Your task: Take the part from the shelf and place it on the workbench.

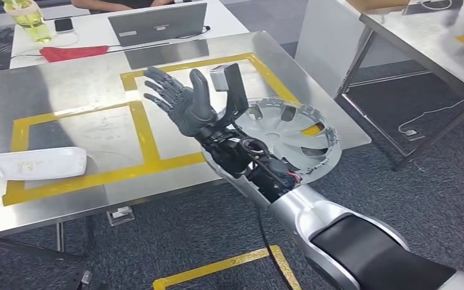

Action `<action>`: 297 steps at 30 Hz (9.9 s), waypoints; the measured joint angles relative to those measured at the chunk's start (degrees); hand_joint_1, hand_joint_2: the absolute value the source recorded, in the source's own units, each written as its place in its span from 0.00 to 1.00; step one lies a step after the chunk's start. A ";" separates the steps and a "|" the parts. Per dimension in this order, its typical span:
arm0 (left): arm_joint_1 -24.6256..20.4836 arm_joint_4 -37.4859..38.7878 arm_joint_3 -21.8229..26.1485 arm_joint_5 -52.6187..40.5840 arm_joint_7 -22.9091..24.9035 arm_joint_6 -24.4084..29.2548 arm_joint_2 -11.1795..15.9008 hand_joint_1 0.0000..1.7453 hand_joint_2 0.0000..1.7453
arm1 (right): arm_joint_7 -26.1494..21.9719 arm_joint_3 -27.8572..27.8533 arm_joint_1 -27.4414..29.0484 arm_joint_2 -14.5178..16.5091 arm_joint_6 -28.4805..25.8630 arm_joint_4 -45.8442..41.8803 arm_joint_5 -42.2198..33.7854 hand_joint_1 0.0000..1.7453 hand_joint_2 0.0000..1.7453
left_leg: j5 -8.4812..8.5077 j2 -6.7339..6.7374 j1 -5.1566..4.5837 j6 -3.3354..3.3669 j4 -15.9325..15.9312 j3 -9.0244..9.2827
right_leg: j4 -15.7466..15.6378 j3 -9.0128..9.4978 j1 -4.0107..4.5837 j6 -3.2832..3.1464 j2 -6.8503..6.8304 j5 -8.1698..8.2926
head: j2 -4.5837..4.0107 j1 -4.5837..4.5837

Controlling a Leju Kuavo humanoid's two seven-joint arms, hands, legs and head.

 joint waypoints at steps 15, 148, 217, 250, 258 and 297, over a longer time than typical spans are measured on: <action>0.14 0.00 0.00 1.76 0.18 0.80 -0.27 0.00 0.00 | 2.01 1.95 14.57 -6.25 3.99 -24.67 -4.46 0.00 0.00 | -0.57 0.06 -0.08 -0.57 0.15 0.78 | -0.94 0.38 0.10 -1.23 0.25 0.48 | 0.00 -2.61; 0.27 -0.04 -0.42 3.94 0.62 -0.45 -1.31 0.00 0.00 | 3.20 -4.43 29.44 -19.62 1.49 -56.85 6.13 0.00 0.00 | -10.32 0.82 -0.26 -1.09 18.13 -6.13 | -0.50 -0.09 -0.19 -1.52 1.14 0.67 | 0.00 -2.18; -0.08 -0.04 -0.50 4.51 0.27 -0.76 -1.63 0.00 0.00 | 3.56 -8.93 33.11 -21.99 -3.43 -64.07 10.30 0.00 0.00 | -1.46 -1.69 -0.82 1.08 -0.79 2.81 | -0.77 -0.29 -0.21 -0.62 5.17 1.35 | 0.00 -2.58; -0.04 -0.04 -0.50 4.86 0.40 -0.62 -2.01 0.00 0.00 | 4.77 -8.62 33.72 -22.95 -5.27 -65.40 10.42 0.00 0.00 | -1.39 -0.73 -0.23 1.11 -1.47 3.34 | 0.99 -1.35 -0.40 0.32 4.02 0.12 | 0.00 -2.22; 0.12 -0.04 -0.50 4.99 0.86 -0.61 -2.26 0.00 0.00 | 4.89 -8.64 34.05 -23.31 -5.41 -65.40 10.42 0.00 0.00 | -1.83 3.36 -0.23 1.04 -1.34 3.79 | 7.76 -3.57 -0.55 1.29 -1.33 -2.09 | 0.00 -0.39; 0.02 -0.04 -1.62 4.75 1.10 -1.70 -1.85 0.00 0.00 | 20.44 -19.12 37.15 -29.76 -28.18 -11.58 36.88 0.00 0.00 | -4.92 2.58 -0.08 -0.74 3.95 0.94 | -0.79 0.50 -0.67 -0.64 -0.65 0.41 | 0.00 -1.50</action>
